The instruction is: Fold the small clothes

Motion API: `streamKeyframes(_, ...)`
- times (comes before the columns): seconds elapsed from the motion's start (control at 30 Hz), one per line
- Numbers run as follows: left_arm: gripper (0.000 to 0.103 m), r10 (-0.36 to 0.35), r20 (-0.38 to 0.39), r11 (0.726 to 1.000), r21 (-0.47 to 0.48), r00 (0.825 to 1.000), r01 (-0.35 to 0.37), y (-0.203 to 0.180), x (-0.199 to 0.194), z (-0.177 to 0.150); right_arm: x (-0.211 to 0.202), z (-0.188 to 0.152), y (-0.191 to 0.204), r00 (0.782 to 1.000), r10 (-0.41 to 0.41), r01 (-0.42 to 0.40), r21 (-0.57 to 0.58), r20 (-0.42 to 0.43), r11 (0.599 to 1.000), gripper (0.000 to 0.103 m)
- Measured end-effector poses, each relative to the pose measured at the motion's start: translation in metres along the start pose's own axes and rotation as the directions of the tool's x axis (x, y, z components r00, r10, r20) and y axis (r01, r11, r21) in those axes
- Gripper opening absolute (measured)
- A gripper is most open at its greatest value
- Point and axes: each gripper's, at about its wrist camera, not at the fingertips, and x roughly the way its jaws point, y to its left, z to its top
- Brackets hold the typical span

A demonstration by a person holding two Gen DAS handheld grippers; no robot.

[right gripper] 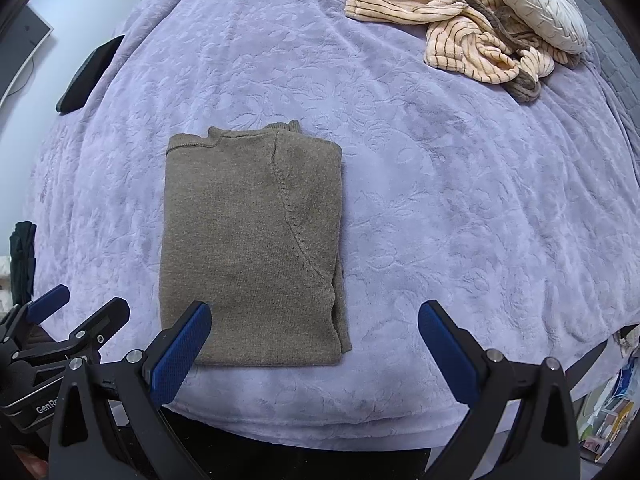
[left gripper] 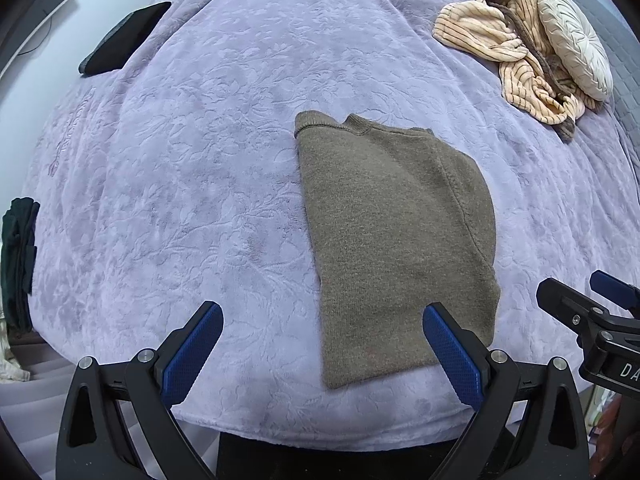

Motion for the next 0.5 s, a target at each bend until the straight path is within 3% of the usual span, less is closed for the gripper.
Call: streamKeyframes(0.5,0.101,0.011,0.004,1.000,-0.003,1.000,-0.011,0.0028,-0.0050,-0.0063,-0.0029,-0.0071,0.0054,1.000,0.001,-0.001,0.000,0.003,1.000,0.103)
